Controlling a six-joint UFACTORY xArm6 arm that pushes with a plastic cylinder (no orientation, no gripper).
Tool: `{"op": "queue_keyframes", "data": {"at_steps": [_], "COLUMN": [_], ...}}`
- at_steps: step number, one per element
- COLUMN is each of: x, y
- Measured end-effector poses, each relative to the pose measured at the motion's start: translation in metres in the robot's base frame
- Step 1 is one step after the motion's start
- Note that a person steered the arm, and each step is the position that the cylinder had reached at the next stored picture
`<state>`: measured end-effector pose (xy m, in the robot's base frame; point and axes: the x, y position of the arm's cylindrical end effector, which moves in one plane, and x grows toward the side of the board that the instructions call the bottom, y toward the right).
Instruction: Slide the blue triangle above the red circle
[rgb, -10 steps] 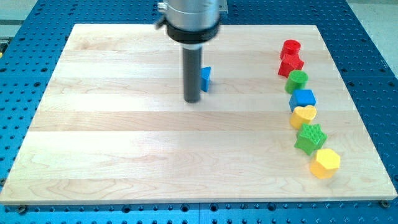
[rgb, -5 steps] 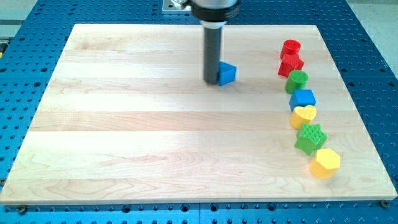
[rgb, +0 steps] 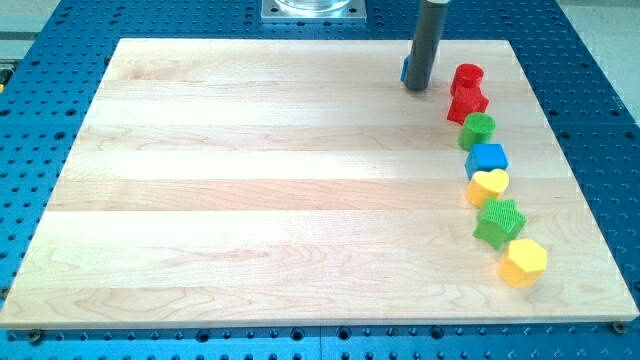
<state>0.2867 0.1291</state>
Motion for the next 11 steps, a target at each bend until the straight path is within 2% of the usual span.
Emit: {"op": "queue_keyframes", "data": {"at_steps": [1,3,4,6,9,11], "x": [-0.022,-0.033,-0.055,-0.045,-0.018,-0.025], "y": [-0.023,0.009,-0.003,0.045,0.051,0.054]}}
